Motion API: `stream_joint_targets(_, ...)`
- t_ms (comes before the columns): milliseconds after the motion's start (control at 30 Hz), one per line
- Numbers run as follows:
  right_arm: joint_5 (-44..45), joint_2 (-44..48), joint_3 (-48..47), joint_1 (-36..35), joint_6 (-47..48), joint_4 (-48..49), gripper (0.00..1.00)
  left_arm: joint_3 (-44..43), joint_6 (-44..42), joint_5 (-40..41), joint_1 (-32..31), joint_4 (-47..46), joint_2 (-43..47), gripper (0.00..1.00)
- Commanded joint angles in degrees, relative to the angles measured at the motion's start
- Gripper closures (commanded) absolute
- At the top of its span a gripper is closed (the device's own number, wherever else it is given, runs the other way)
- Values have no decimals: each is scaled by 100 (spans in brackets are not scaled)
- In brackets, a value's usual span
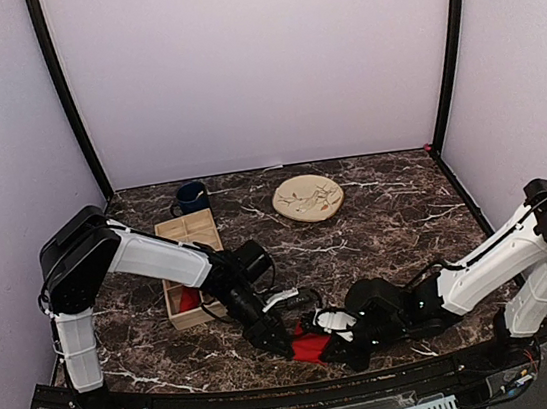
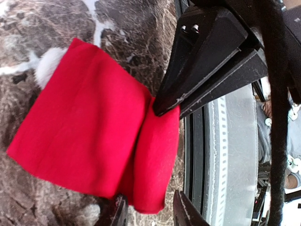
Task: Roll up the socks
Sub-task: Roll the sock at the center of the board.
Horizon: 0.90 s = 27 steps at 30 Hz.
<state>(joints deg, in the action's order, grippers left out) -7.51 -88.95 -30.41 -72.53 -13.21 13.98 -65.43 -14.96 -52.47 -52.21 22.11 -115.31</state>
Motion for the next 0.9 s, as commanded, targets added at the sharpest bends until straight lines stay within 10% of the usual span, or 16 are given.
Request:
stream_joint_targets(0, -352, 40, 162, 120, -175, 7, 100, 202, 192, 338, 95, -226, 214, 64)
stream_joint_targets(867, -2240, -522, 370, 1097, -787, 626, 100, 1681, 865, 1467, 256, -2283, 1625, 51)
